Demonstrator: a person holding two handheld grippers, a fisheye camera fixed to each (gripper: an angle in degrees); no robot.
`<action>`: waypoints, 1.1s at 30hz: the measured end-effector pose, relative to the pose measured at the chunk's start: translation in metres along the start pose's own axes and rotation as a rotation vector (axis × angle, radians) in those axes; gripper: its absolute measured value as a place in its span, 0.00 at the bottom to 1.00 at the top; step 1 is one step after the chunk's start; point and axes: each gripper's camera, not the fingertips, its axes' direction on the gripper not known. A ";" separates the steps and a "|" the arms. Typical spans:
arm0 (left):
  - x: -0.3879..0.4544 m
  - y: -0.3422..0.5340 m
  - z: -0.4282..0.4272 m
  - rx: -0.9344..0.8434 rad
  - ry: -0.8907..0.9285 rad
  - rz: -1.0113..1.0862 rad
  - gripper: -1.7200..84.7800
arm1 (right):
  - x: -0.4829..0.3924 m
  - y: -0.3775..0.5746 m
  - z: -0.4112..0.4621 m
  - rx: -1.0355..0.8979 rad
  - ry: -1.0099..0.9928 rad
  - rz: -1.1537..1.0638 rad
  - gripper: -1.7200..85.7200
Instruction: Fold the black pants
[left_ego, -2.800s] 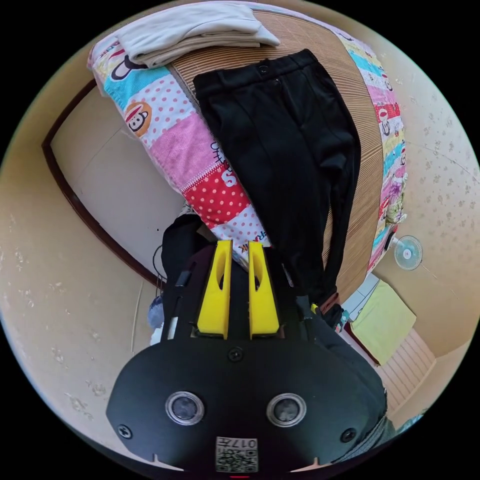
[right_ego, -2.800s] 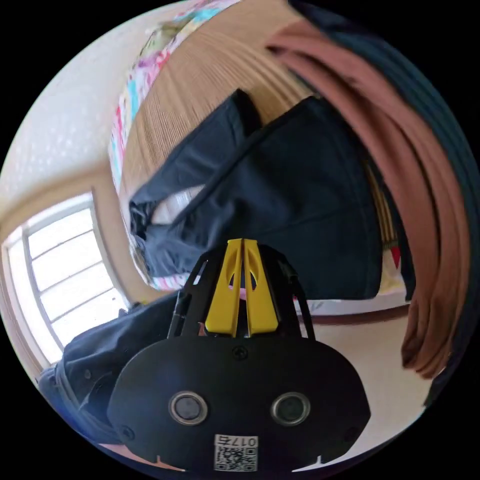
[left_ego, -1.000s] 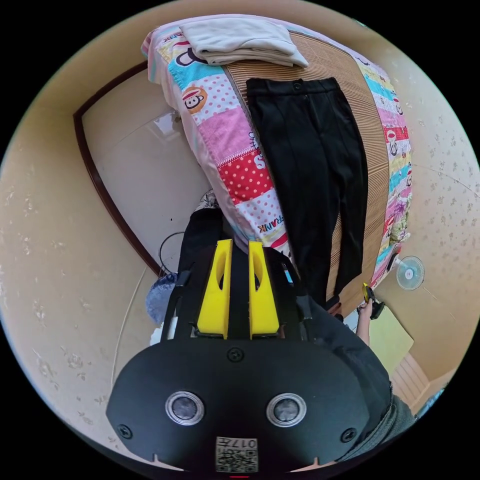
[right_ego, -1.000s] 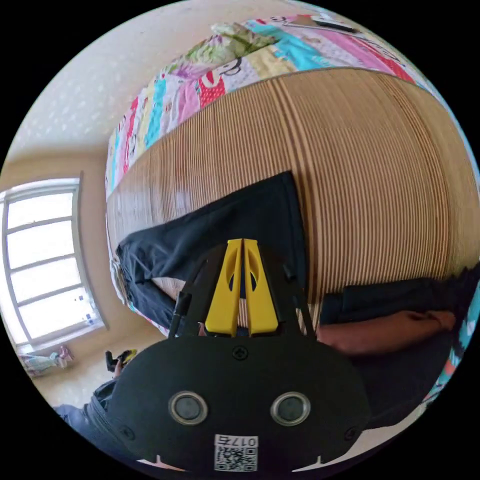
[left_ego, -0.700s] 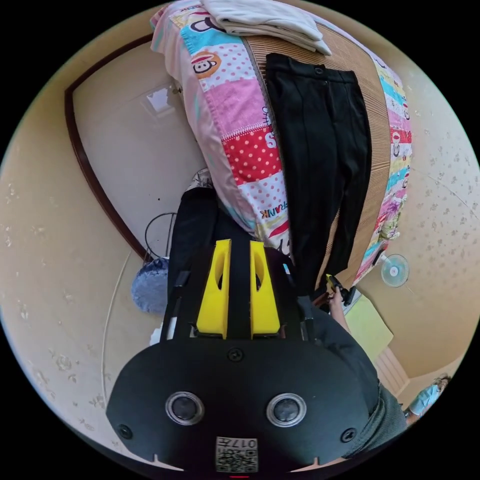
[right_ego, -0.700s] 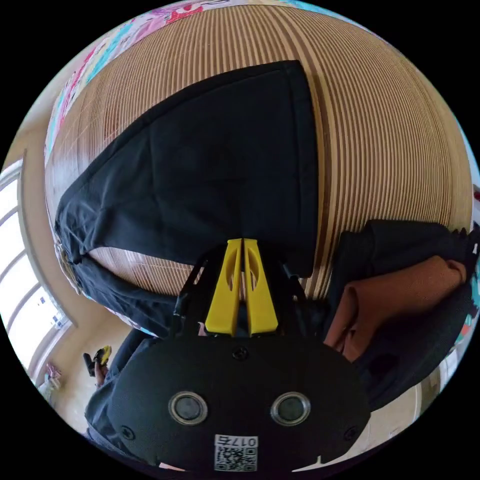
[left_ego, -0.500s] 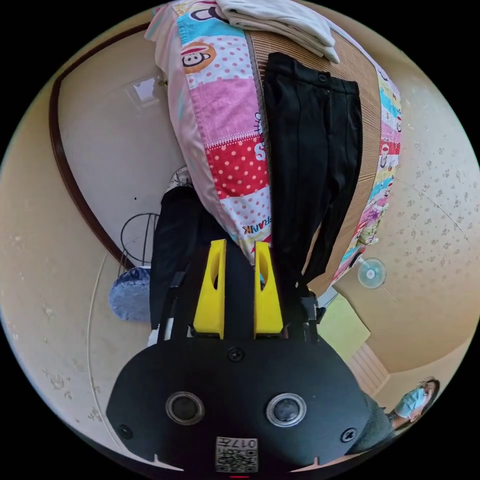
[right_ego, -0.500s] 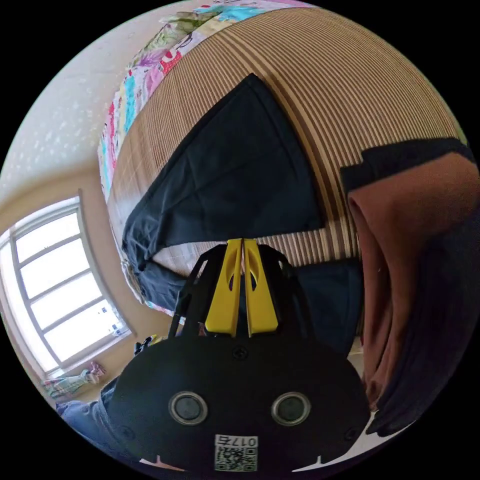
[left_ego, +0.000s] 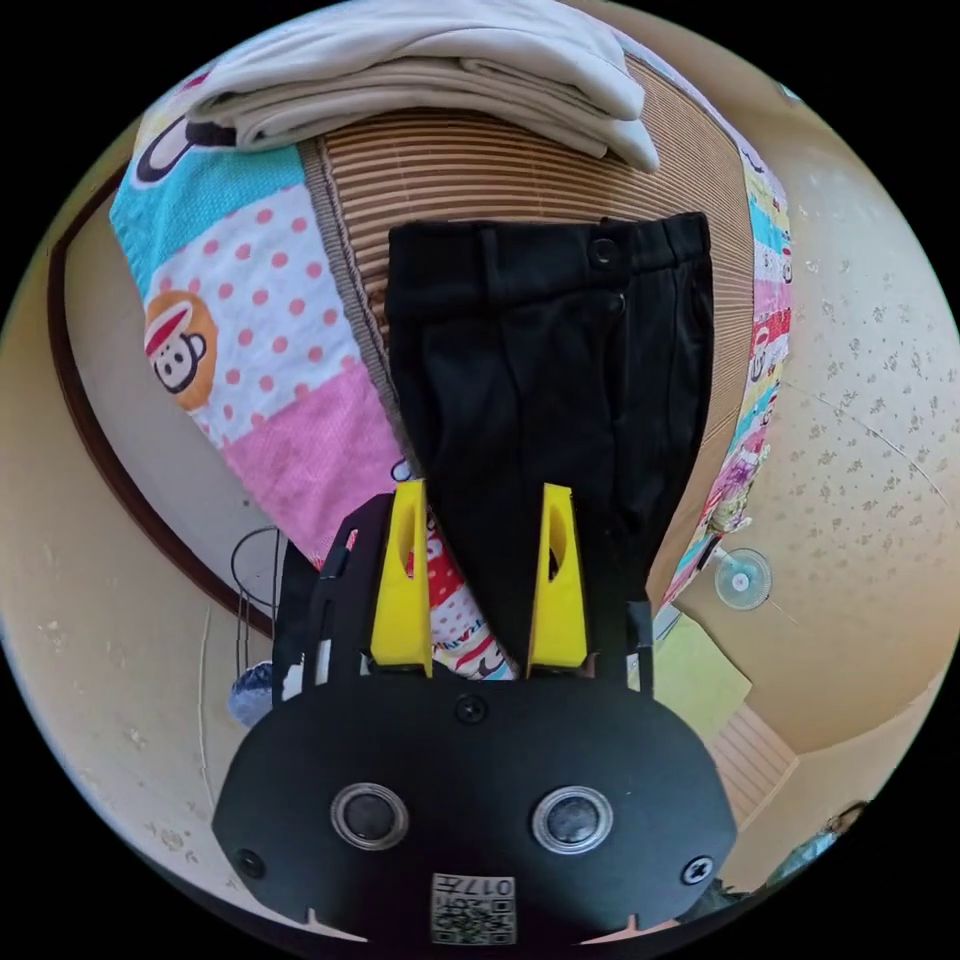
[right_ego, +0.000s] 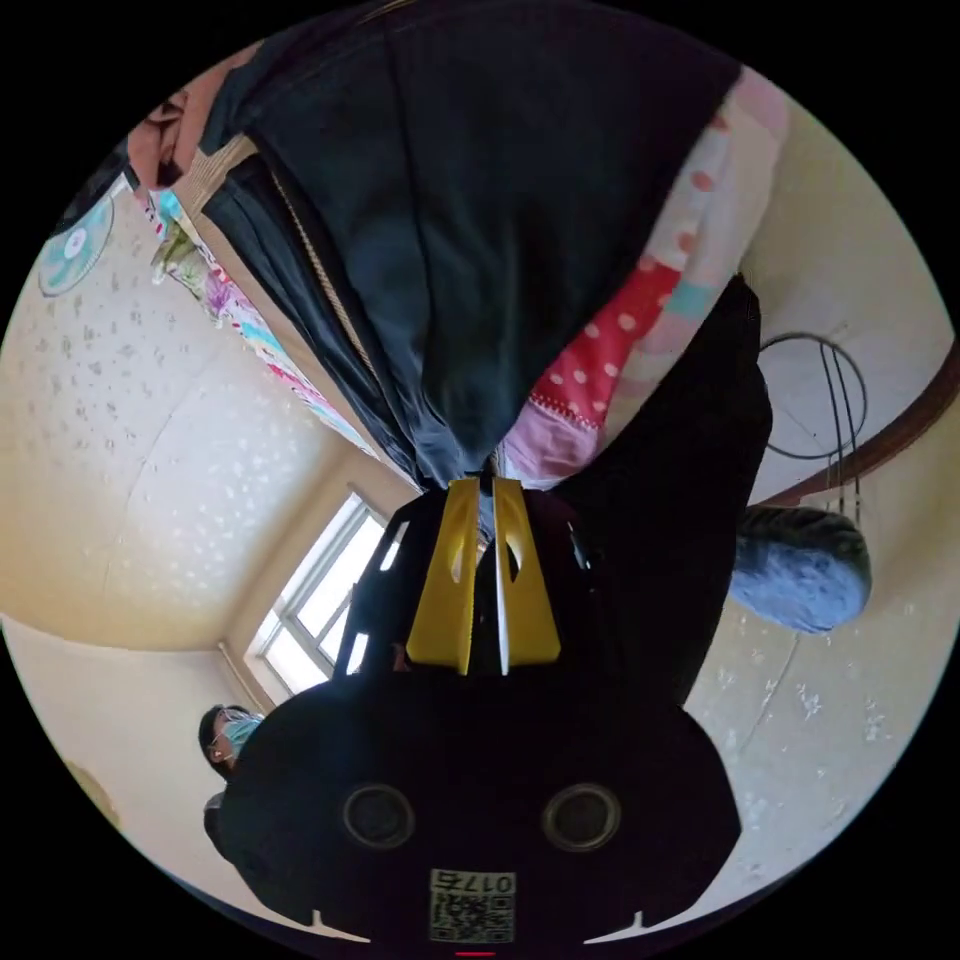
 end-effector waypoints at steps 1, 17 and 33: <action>0.000 -0.007 0.001 -0.002 -0.008 -0.006 0.19 | 0.006 0.006 0.000 0.039 -0.056 0.012 0.04; -0.028 -0.004 -0.048 -0.084 0.152 0.150 0.07 | 0.039 0.013 -0.001 0.531 -0.264 0.156 0.16; 0.068 0.004 -0.083 -0.017 -0.076 0.443 0.07 | -0.065 0.004 0.006 0.629 0.062 -0.323 0.05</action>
